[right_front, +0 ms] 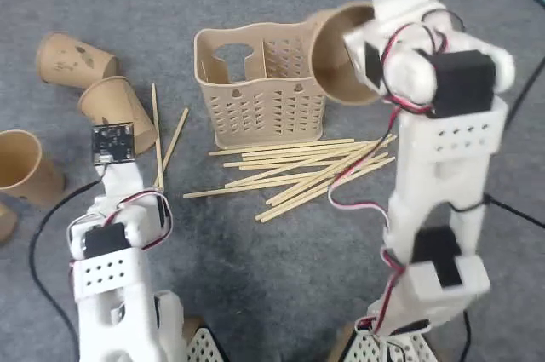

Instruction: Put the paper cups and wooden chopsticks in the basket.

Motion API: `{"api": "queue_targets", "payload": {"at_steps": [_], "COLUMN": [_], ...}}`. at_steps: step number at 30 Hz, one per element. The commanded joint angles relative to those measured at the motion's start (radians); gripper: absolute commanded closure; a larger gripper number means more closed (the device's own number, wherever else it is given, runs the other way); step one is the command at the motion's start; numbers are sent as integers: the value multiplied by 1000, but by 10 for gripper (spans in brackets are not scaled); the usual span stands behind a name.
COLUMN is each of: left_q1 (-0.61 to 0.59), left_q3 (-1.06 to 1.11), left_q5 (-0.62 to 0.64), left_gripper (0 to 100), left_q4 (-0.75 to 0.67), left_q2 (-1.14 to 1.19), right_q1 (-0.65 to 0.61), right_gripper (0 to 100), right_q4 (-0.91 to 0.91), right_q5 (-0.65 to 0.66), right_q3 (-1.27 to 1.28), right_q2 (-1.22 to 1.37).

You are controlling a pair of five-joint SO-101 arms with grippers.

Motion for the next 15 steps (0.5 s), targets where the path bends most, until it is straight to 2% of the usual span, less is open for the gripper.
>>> {"api": "queue_targets", "payload": {"at_steps": [1,5,15], "left_q1": [12,9,9], "left_q3": [2,7,7], "left_q5": [-8,-54,-60], "left_gripper": [873,873,873], "left_q4": [-26,-46,-48], "left_q2": [6,6,6], "right_q1": [-15,-15,-53], "right_gripper": [991,991,989], "right_q4": [-22,-50,-120], "right_q5": [-14,-15,-15], "right_q3": [-155,-173,-173], "right_q2": [93,199,309]}}
